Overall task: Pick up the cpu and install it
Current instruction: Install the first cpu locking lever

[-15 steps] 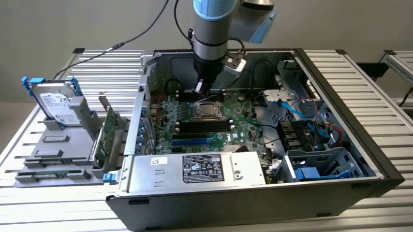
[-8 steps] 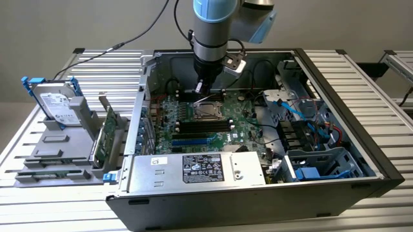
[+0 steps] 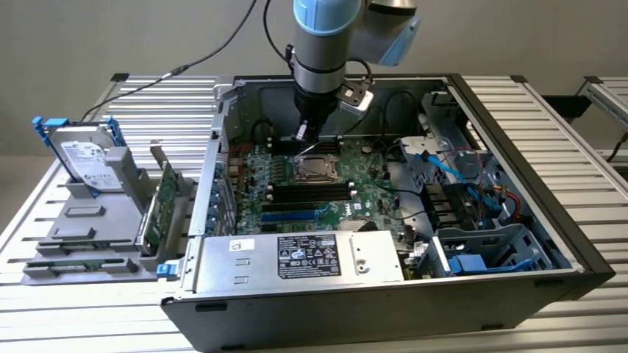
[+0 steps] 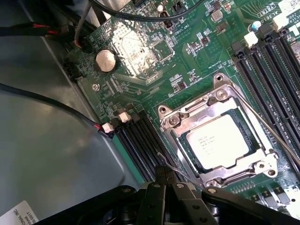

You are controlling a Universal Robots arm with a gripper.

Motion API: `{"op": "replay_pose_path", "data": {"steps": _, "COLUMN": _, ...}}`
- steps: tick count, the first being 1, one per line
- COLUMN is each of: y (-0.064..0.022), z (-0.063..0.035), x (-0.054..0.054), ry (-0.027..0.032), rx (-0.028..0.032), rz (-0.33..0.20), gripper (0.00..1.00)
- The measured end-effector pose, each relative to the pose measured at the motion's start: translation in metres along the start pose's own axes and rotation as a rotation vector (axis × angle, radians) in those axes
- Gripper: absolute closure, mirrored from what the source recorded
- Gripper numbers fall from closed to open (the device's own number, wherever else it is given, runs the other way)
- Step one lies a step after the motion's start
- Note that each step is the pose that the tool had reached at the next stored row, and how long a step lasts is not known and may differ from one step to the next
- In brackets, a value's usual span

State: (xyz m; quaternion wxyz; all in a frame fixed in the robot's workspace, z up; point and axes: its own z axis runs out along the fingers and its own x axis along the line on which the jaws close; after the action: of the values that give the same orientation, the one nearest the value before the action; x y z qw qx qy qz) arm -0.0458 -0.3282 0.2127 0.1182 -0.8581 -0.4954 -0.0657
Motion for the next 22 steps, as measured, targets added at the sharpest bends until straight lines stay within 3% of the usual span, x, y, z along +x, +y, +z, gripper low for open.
{"op": "replay_pose_path", "data": {"steps": 6, "y": -0.0040, "z": -0.0082, "x": 0.000, "ry": 0.0118, "rx": 0.0140, "rz": 0.002, "gripper": 0.89}}
{"op": "replay_pose_path", "data": {"steps": 15, "y": -0.0110, "z": -0.0156, "x": -0.002, "ry": 0.0121, "rx": 0.0392, "rz": 0.008, "gripper": 0.89}}
{"op": "replay_pose_path", "data": {"steps": 22, "y": -0.0150, "z": -0.0173, "x": -0.011, "ry": 0.0116, "rx": 0.0407, "rz": 0.009, "gripper": 0.89}}
